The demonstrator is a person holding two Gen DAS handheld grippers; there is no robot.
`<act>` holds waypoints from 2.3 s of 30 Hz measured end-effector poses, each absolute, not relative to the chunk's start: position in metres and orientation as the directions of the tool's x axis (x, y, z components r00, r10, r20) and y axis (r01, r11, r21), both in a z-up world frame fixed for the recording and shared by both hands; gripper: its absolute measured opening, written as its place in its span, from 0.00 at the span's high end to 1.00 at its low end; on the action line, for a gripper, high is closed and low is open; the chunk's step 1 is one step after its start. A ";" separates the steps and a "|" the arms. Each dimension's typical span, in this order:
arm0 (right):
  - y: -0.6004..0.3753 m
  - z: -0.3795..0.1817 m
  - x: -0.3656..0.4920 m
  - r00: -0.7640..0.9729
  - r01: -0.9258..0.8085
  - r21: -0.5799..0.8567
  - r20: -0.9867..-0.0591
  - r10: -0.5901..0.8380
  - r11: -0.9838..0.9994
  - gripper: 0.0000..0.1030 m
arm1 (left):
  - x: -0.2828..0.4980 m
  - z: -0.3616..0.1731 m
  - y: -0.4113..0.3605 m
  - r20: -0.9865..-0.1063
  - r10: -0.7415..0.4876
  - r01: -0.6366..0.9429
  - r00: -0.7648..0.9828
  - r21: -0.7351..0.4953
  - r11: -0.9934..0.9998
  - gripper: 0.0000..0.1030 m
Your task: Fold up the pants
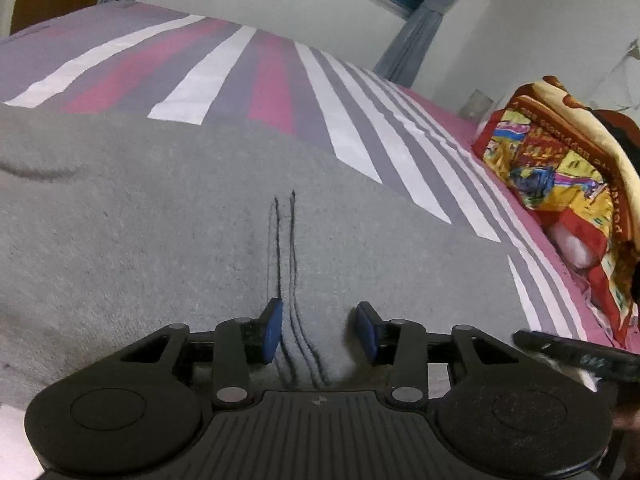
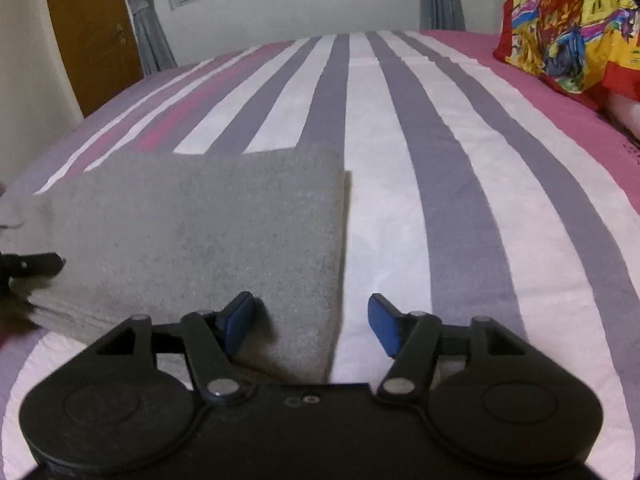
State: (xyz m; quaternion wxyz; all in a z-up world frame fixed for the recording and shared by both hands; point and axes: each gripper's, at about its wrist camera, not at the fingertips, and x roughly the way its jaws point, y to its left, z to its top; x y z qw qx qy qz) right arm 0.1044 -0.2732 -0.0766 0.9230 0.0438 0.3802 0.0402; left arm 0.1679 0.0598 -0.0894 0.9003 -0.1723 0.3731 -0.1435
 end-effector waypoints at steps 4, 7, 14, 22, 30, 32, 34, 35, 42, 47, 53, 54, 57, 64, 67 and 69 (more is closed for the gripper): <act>-0.273 -0.061 0.088 0.779 -0.048 0.097 -0.619 0.098 0.994 0.39 | 0.160 -0.088 0.045 -0.643 -0.349 0.173 0.682 -0.322 0.931 0.39; -0.269 -0.081 0.093 0.699 -0.067 0.038 -0.712 0.074 0.997 0.38 | 0.154 -0.081 0.039 -0.655 -0.318 0.176 0.686 -0.275 0.945 0.39; -0.272 -0.053 0.059 0.781 -0.049 0.041 -0.621 0.064 0.998 0.38 | 0.136 -0.059 0.050 -0.633 -0.291 0.176 0.717 -0.240 0.955 0.39; -0.285 -0.047 0.054 0.802 0.008 0.061 -0.597 0.030 0.998 0.36 | 0.133 -0.050 0.071 -0.623 -0.259 0.161 0.738 -0.211 0.964 0.38; -0.294 -0.054 0.056 0.795 0.041 0.081 -0.607 0.017 0.996 0.34 | 0.100 -0.065 0.190 -0.536 -0.172 -0.067 0.826 -0.397 0.915 0.34; -0.297 -0.055 0.056 0.794 0.053 0.092 -0.608 0.014 0.994 0.34 | 0.086 -0.084 0.245 -0.520 -0.113 -0.199 0.847 -0.507 0.839 0.30; -0.298 -0.055 0.056 0.796 0.054 0.103 -0.605 0.019 0.993 0.34 | 0.080 -0.108 0.289 -0.530 -0.121 -0.300 0.839 -0.637 0.710 0.30; -0.299 -0.055 0.056 0.797 0.053 0.104 -0.604 0.021 0.993 0.33 | 0.082 -0.124 0.309 -0.502 -0.174 -0.299 0.847 -0.721 0.625 0.30; -0.290 -0.057 0.059 0.788 0.040 0.061 -0.616 0.006 0.997 0.33 | 0.140 -0.162 0.356 -0.408 -0.222 -0.274 0.886 -0.845 0.460 0.34; -0.292 -0.057 0.058 0.791 0.044 0.066 -0.612 0.006 0.997 0.33 | 0.165 -0.137 0.344 -0.428 -0.270 -0.216 0.862 -0.794 0.568 0.79; -0.308 -0.054 0.055 0.806 0.087 0.143 -0.592 0.015 0.986 0.33 | 0.177 -0.057 0.295 -0.270 -0.376 0.036 0.886 -0.768 0.639 0.80; -0.311 -0.054 0.053 0.810 0.098 0.159 -0.586 0.015 0.982 0.33 | 0.182 -0.045 0.283 -0.258 -0.400 0.072 0.880 -0.757 0.649 0.80; -0.323 -0.050 0.047 0.829 0.132 0.210 -0.559 0.008 0.969 0.33 | 0.199 -0.010 0.228 -0.252 -0.490 0.206 0.835 -0.682 0.701 0.80; -0.350 -0.045 0.033 0.857 0.199 0.305 -0.516 -0.014 0.931 0.31 | 0.233 0.004 0.077 -0.373 -0.643 0.429 0.669 -0.512 0.744 0.80; -0.362 -0.043 0.028 0.864 0.227 0.335 -0.502 -0.031 0.914 0.30 | 0.231 -0.007 0.026 -0.452 -0.660 0.487 0.600 -0.449 0.749 0.80; -0.371 -0.043 0.024 0.866 0.256 0.351 -0.498 -0.052 0.901 0.30 | 0.214 -0.018 -0.005 -0.491 -0.663 0.515 0.565 -0.418 0.749 0.80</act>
